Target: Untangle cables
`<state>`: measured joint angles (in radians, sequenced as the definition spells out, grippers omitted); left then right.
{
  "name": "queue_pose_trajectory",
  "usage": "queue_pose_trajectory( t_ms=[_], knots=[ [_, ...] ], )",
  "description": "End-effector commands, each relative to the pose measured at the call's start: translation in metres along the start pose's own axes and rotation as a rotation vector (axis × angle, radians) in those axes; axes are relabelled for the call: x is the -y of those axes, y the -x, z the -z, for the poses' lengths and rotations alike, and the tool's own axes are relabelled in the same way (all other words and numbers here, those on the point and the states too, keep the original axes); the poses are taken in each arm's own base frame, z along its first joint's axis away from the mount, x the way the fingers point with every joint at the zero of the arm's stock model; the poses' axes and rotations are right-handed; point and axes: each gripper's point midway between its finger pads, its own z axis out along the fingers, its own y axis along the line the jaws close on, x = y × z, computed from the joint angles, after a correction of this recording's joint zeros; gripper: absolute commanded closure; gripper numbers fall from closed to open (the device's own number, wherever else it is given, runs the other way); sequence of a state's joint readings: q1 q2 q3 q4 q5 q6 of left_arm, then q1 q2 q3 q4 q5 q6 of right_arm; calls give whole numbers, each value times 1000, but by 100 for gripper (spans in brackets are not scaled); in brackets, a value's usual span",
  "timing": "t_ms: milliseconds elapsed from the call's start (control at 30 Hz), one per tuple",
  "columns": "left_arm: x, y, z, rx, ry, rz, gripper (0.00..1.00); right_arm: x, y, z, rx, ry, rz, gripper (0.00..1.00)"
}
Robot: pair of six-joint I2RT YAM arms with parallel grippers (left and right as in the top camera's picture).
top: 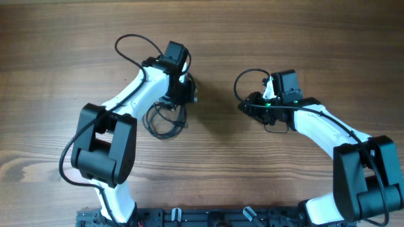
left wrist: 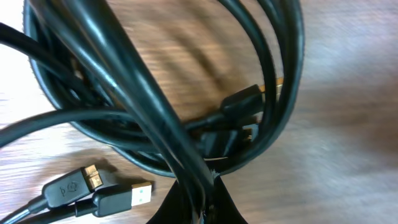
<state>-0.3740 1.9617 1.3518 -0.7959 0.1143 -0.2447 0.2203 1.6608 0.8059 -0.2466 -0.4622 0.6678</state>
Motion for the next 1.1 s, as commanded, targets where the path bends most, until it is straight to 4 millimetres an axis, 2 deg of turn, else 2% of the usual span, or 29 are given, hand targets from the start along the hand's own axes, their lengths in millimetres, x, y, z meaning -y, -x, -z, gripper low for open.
queue_pose_trajectory(
  t_ms=[0,100,200,367,467,633,667,733,767,867,933,1033,1067],
  knots=[
    [30,-19,-8,-80,-131,-24,96,2,3,-1,12,-16,14,58],
    [44,-13,8,-62,-221,-24,96,2,2,-1,12,-17,14,58],
    [55,1,36,-3,-320,-21,96,2,2,-1,11,-16,16,58],
    [59,17,78,68,-444,50,96,2,2,-1,10,-17,16,58],
    [62,13,84,44,-490,57,96,2,2,-1,10,-18,16,57],
    [58,-2,78,-15,-450,64,94,2,2,-1,9,-18,15,58],
    [58,-3,77,-17,-440,63,75,2,2,-1,9,-17,15,57],
    [59,-6,76,-25,-431,58,18,2,2,-1,10,-17,16,58],
    [59,-6,76,-26,-431,59,13,2,2,-1,10,-17,15,58],
    [57,-1,78,-4,-435,54,10,2,2,-1,9,-17,15,58],
    [50,14,98,47,-465,73,11,2,2,-1,10,-18,15,58],
    [48,36,148,154,-585,77,10,2,2,-1,10,-17,16,58],
    [45,40,159,183,-598,78,10,2,2,-1,10,-18,16,58]
  ],
)
